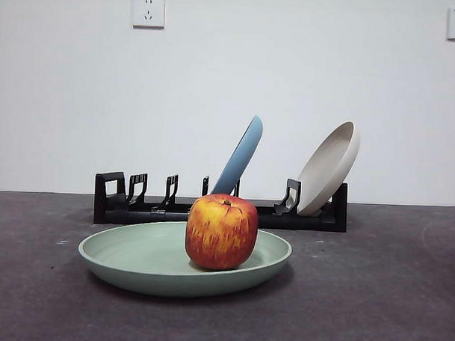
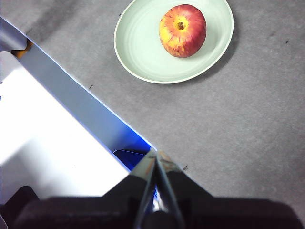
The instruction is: Take the green plate from the plate rack,put the plate on the table,take the apple from the table,put the apple in the plate
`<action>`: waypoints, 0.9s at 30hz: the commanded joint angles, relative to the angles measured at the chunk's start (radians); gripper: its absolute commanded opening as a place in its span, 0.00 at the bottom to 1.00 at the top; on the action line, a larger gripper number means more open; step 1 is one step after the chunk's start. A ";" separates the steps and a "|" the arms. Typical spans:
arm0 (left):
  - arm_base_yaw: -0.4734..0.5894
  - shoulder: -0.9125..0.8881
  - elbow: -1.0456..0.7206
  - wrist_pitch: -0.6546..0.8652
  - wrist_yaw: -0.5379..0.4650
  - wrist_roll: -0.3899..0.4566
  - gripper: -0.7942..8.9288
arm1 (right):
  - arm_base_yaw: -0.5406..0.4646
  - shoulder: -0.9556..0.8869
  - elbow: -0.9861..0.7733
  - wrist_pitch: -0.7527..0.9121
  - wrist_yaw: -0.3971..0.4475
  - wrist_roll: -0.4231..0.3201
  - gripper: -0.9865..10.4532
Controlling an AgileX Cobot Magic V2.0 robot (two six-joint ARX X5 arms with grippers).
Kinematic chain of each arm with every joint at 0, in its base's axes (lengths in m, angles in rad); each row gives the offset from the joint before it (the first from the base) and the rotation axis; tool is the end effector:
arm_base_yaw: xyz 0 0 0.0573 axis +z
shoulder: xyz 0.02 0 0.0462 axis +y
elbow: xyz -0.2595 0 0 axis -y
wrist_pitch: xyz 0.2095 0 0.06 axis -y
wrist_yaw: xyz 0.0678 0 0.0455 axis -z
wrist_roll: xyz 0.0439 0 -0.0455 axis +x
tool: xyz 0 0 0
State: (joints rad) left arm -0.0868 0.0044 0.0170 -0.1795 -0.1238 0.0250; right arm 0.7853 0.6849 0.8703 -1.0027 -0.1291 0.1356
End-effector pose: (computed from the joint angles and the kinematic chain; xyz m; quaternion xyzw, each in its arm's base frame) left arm 0.0792 -0.0015 0.1488 0.0212 0.0831 0.0174 0.9962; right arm 0.0597 0.0677 0.2841 -0.0720 0.4028 0.3787 0.8302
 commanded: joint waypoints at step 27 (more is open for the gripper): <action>0.003 -0.002 -0.013 0.003 -0.002 -0.006 0.08 | -0.724 -0.594 -0.715 0.806 0.105 -0.008 0.09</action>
State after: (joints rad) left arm -0.0868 0.0048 0.0170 -0.1791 -0.1238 0.0250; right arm 0.0639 0.1043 0.1883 -0.2131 -0.0257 0.1043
